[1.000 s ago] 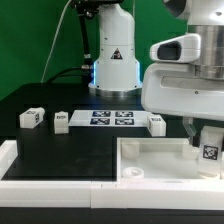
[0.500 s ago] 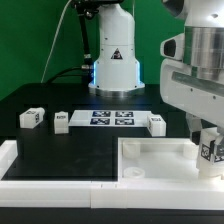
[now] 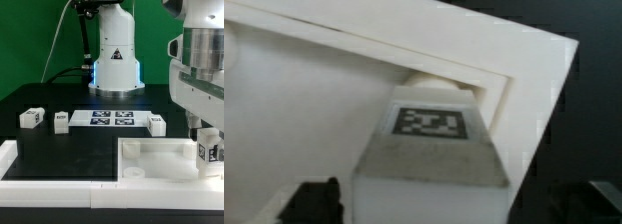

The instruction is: Assemble one leg

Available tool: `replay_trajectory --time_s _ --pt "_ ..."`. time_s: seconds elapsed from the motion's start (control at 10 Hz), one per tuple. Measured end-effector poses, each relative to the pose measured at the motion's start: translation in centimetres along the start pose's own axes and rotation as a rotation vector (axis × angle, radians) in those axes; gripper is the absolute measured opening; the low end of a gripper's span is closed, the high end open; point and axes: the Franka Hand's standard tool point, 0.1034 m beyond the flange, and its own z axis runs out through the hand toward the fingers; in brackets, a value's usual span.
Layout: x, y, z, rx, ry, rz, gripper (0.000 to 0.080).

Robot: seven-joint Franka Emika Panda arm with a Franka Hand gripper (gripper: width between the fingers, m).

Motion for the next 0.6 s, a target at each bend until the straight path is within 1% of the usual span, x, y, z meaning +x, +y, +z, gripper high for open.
replay_trajectory --time_s 0.1,0.2,0.3,0.5,0.6 --pt "-0.3 -0.1 0.0 0.011 0.001 -0.044 0.064" --pt "-0.6 -0.2 0.1 0.023 0.005 -0.135 0.064" --pt "-0.8 -0.2 0.2 0.024 0.007 -0.308 0.0648" --pt "-1.6 -0.1 0.5 0.025 0.006 -0.468 0.0649" --pt "-1.7 -0.1 0.5 0.027 0.008 -0.597 0.0649"
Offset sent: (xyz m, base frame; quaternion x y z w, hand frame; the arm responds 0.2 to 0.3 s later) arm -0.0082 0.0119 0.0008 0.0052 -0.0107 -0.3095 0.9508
